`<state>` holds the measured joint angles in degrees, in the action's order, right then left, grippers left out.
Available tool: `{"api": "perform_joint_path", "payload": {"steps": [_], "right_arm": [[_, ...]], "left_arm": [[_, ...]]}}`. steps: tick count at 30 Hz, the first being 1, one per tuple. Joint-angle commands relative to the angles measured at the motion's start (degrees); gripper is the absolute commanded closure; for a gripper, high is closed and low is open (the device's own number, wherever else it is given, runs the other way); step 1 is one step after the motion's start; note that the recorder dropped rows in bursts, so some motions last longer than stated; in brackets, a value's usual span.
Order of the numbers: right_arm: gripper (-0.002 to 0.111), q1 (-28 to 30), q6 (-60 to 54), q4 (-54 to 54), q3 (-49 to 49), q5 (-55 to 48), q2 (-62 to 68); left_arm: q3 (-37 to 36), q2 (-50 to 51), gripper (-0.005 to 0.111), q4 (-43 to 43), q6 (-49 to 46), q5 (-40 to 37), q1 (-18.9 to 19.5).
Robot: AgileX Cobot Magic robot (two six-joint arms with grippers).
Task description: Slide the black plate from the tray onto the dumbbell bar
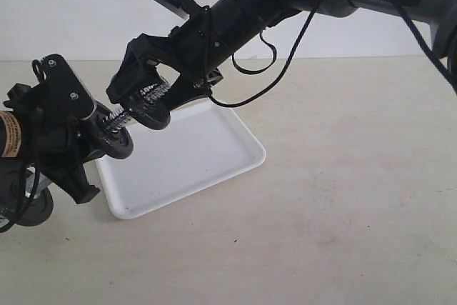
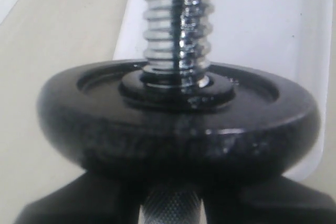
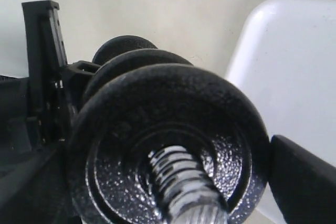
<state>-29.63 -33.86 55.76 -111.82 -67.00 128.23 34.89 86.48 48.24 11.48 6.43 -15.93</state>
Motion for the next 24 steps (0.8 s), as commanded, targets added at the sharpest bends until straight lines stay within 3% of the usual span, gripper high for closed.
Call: {"api": "perform_joint_path", "payload": {"steps": [1, 4, 5, 7, 24], "right_arm": [[0.042, -2.80, -3.97, 5.82, -0.85, -2.90, -1.77], [0.032, -2.81, -4.51, 5.37, -0.85, -1.49, -1.77], [0.017, -2.81, -3.37, 3.85, -0.85, -1.71, -1.77], [0.003, -2.81, -2.73, 2.00, -0.85, -0.77, -1.77], [0.003, -1.81, -8.90, -0.47, -0.85, 0.71, -4.70]], "left_arm": [[1.30, -0.47, 0.102, -3.47, 3.03, 27.55, -0.05], [1.30, -0.47, 0.102, -3.47, 3.03, 27.55, -0.05], [1.30, -0.37, 0.102, -3.45, 3.03, 27.44, -0.05], [1.30, -0.37, 0.102, -3.45, 3.03, 27.38, -0.05], [1.30, -0.37, 0.102, -7.37, -0.73, 26.81, 0.06]]}}
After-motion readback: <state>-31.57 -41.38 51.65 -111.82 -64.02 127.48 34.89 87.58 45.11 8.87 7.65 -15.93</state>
